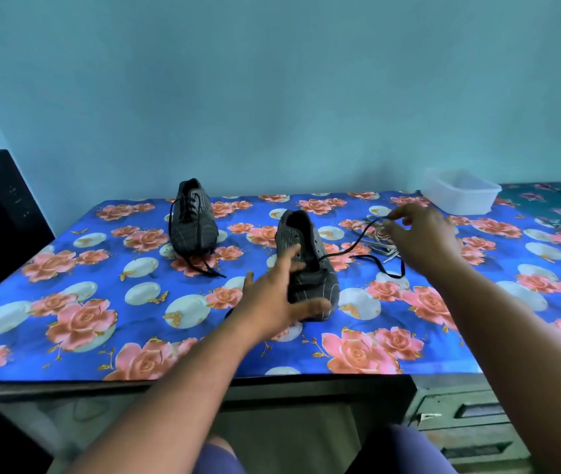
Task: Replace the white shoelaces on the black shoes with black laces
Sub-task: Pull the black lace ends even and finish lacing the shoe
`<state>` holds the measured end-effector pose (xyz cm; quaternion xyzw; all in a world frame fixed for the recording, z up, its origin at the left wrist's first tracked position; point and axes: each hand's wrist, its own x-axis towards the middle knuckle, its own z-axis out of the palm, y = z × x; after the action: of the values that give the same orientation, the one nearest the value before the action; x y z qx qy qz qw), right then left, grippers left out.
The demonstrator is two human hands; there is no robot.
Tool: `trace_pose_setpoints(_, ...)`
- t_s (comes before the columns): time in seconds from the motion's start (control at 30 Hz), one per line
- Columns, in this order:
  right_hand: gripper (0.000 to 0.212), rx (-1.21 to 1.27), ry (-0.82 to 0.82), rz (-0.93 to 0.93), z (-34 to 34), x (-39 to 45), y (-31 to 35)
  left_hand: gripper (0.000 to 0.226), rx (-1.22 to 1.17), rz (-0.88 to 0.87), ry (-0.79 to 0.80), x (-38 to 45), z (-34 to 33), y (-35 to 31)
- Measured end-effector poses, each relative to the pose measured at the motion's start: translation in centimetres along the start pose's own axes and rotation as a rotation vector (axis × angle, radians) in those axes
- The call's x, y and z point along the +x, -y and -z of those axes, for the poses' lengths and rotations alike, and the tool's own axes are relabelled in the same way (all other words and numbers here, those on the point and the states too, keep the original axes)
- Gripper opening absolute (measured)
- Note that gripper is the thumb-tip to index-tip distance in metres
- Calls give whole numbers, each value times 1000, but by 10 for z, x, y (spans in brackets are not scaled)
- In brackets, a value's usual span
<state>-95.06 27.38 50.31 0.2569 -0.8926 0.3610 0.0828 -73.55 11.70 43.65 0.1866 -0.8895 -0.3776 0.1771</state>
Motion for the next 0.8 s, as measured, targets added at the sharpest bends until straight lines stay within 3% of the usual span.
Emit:
trace_pose_setpoints(0.07, 31, -190, 135, 88, -9, -18, 5, 71, -310, -63, -151, -3, 16, 10)
trace_pose_setpoints(0.17, 17, -223, 208, 313, -24, -45, 15, 28, -274, -11, -397, -10, 49, 33)
trace_pose_setpoints(0.23, 11, -169, 256, 382, -33, -60, 23, 22, -83, 84, -370, -20, 64, 47)
trace_pose_setpoints(0.33, 12, -103, 249, 441, -45, -74, 36, 4, 319, 158, -188, -35, 67, 61)
trace_pose_setpoints(0.37, 13, -97, 246, 463, -47, -79, 40, 10, 435, 161, -146, -41, 64, 61)
trace_pose_setpoints(0.4, 15, -94, 251, 489, -50, -84, 43, 16, 503, 160, -118, -45, 60, 62)
trace_pose_setpoints(0.47, 19, -111, 276, 549, -53, -95, 49, 8, 523, 154, -148, -49, 58, 62)
trace_pose_setpoints(0.53, 22, -130, 272, 644, -57, -106, 53, 10, 445, 149, -186, -53, 60, 62)
trace_pose_setpoints(0.67, 47, -155, 251, 751, -64, -121, 59, 7, -170, 31, -187, -58, 67, 47)
trace_pose_setpoints(0.73, 61, -144, 281, 764, -66, -124, 67, 8, -252, -69, -163, -62, 71, 35)
trace_pose_setpoints(0.8, 55, -128, 297, 790, -67, -126, 76, 7, -224, -127, -181, -60, 73, 30)
